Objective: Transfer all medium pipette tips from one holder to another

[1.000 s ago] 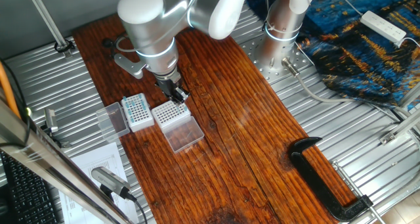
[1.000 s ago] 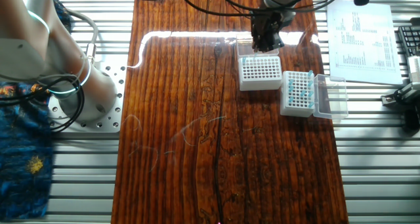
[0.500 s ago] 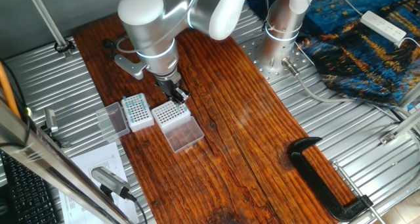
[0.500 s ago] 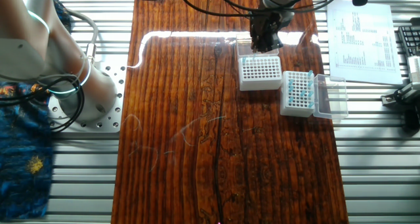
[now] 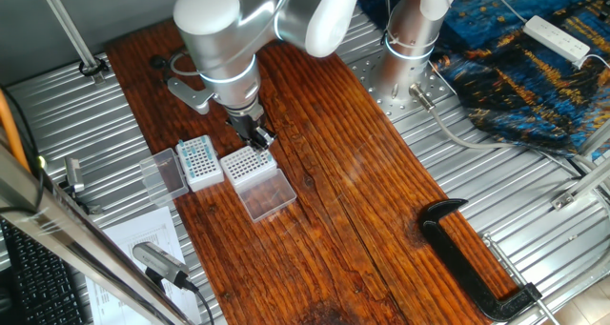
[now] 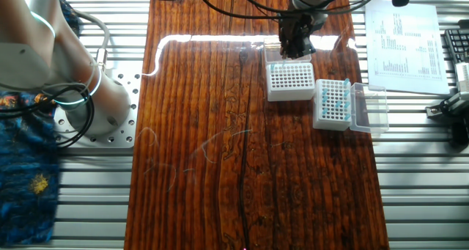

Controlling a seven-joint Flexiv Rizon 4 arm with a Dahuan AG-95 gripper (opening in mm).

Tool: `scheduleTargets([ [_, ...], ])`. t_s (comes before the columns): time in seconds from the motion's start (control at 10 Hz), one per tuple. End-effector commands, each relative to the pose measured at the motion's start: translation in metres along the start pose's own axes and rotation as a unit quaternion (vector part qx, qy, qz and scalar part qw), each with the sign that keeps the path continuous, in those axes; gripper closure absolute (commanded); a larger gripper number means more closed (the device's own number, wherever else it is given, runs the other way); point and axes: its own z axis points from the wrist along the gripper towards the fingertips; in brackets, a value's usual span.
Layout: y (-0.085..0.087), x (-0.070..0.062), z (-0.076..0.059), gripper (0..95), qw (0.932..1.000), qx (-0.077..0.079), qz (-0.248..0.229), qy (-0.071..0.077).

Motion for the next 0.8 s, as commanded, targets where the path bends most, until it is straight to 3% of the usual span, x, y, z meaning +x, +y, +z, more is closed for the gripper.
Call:
scheduleTargets([
  [0.1, -0.0002, -0.0002, 0.0001, 95.0, 1.0, 0.0, -0.001, -0.001],
  [0.8, -0.0001, -0.0035, -0.0009, 95.0, 1.0, -0.002, 0.0, -0.002],
])
